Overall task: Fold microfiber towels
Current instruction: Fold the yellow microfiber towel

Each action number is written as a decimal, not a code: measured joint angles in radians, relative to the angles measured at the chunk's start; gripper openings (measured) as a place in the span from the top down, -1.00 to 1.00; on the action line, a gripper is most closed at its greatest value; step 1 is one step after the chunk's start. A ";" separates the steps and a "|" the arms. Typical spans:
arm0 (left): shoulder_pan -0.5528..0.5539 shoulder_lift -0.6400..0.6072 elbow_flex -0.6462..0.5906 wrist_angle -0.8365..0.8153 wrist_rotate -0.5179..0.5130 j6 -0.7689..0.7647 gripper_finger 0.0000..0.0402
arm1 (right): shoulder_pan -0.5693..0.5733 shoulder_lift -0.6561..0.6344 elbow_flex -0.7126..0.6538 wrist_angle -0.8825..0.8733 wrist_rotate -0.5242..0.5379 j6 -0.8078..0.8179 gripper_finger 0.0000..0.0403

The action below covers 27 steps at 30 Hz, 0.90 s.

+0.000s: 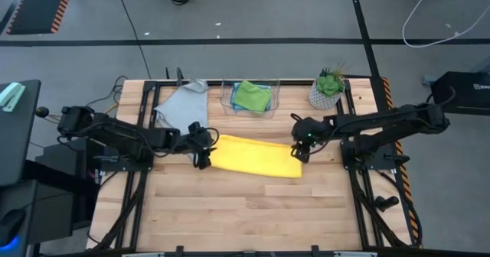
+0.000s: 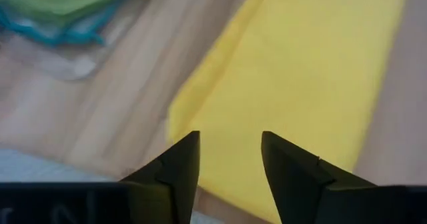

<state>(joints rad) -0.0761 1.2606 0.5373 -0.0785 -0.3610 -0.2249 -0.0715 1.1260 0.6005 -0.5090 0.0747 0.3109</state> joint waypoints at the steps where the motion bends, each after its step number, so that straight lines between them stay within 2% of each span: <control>1: 0.007 0.000 0.000 0.007 0.033 0.000 0.21 | 0.014 0.001 -0.007 0.025 0.000 0.025 0.20; 5: 0.046 0.017 -0.024 0.089 0.149 0.027 0.55 | 0.090 0.029 -0.059 0.115 -0.020 0.146 0.59; 7: 0.072 0.022 -0.027 0.127 0.176 0.057 0.76 | 0.126 0.046 -0.086 0.161 -0.021 0.191 0.84; 9: 0.097 0.036 -0.027 0.134 0.181 0.084 0.93 | 0.156 0.063 -0.110 0.193 -0.011 0.222 0.95; 13: 0.132 0.080 -0.029 0.133 0.181 0.131 0.92 | 0.165 0.096 -0.134 0.173 0.008 0.283 0.88; 17: 0.126 0.136 -0.029 0.153 0.182 0.158 0.95 | 0.127 0.116 -0.166 0.143 0.021 0.276 0.93; 20: 0.109 0.161 -0.028 0.195 0.183 0.159 0.97 | 0.077 0.106 -0.175 0.105 0.057 0.220 0.97; 24: 0.108 0.160 -0.027 0.230 0.183 0.182 0.92 | -0.022 0.077 -0.168 0.015 0.113 0.105 0.93; 27: 0.133 0.160 -0.020 0.240 0.183 0.208 0.95 | -0.093 0.042 -0.138 0.009 0.133 0.024 0.91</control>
<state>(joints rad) 0.0566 1.4204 0.5177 0.1618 -0.1783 -0.0168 -0.1646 1.1679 0.4627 -0.5000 0.2076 0.3353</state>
